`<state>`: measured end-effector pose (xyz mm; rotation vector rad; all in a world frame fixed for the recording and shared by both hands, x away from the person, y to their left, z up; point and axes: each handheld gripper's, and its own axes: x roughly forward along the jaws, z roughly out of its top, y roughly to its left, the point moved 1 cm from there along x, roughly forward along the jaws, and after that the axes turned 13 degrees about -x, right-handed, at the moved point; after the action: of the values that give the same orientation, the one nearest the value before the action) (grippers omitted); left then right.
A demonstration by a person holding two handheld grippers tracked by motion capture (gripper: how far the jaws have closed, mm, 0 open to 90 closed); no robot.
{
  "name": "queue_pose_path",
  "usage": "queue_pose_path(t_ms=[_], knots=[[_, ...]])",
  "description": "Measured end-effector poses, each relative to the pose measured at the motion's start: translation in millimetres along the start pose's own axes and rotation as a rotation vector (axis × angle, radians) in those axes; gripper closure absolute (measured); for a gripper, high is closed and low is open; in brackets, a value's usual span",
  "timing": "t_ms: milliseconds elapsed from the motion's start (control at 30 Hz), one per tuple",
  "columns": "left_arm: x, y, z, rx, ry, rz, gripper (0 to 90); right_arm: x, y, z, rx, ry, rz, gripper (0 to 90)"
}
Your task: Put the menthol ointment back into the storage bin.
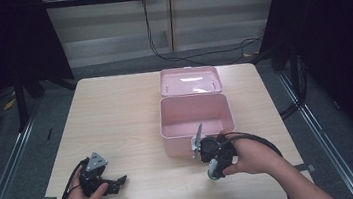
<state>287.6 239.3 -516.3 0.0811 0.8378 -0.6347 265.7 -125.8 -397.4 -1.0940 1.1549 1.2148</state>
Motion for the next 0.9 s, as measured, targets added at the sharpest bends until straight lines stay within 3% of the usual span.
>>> queue_pose_path(t_ms=[467,900], knots=[[-0.1,0.4,0.3,0.008,0.000,0.003,0.0,-40.0,-13.1,1.5,0.026,-0.032,0.002,51.0],[-0.2,0.4,0.3,0.007,0.000,0.003,0.0,-68.1,-38.1,15.8,0.047,-0.060,-0.026,51.1]])
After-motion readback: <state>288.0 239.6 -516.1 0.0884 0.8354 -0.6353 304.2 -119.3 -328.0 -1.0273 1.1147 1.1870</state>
